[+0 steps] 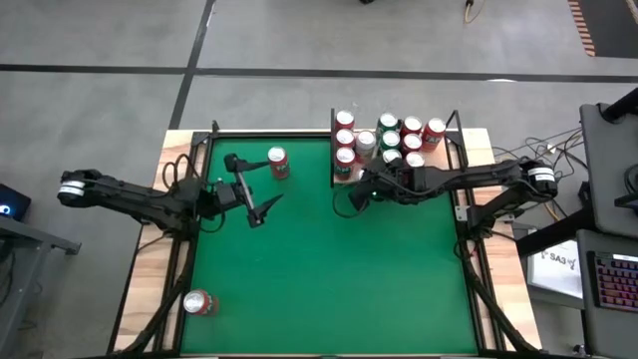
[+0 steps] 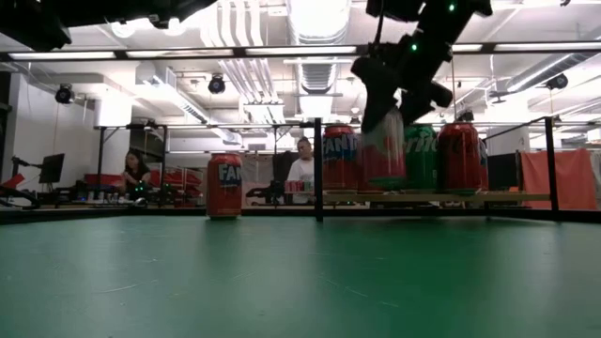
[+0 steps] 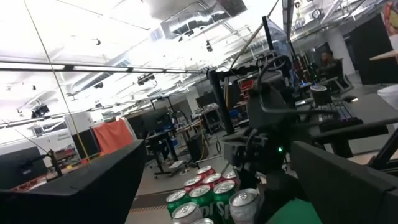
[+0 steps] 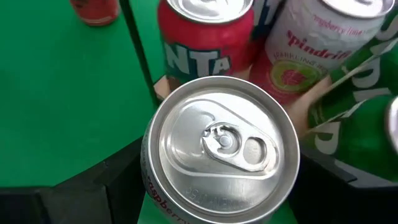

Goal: Place canned beverage on shelf
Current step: Put the pink/white soda can on the shelf aligned with the other pink/white soda can

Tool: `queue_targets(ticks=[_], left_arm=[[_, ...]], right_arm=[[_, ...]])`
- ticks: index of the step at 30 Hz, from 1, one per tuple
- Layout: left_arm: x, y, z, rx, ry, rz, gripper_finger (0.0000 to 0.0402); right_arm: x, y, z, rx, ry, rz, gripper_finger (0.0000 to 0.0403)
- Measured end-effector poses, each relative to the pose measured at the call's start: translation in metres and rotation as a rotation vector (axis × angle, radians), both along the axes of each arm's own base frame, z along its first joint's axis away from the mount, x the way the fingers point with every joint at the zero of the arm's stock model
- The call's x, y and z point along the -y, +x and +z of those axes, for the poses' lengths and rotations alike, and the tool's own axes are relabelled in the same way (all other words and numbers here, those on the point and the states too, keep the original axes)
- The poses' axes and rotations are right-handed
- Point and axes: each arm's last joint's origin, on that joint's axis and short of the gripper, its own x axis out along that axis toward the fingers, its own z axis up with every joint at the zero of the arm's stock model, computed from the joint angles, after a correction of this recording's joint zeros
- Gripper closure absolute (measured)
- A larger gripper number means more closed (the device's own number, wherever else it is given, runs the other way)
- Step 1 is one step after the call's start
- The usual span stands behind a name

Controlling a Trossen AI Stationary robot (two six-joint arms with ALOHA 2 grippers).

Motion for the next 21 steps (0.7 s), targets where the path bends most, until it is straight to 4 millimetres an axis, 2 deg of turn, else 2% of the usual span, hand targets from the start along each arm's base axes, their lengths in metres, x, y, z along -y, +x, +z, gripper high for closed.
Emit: queue_targets(ticks=[10,21], left_arm=[[0.0,0.001,-0.001,-0.005,0.004,0.001,0.0019],[0.0,0.001,-0.001,-0.007,0.009,0.003,0.0019]], right_arm=[[0.003,0.001,-0.002,0.021,-0.069,-0.076,0.0115],[0.018,0.005,-0.011,0.011,-0.068,-0.138,0.0115]])
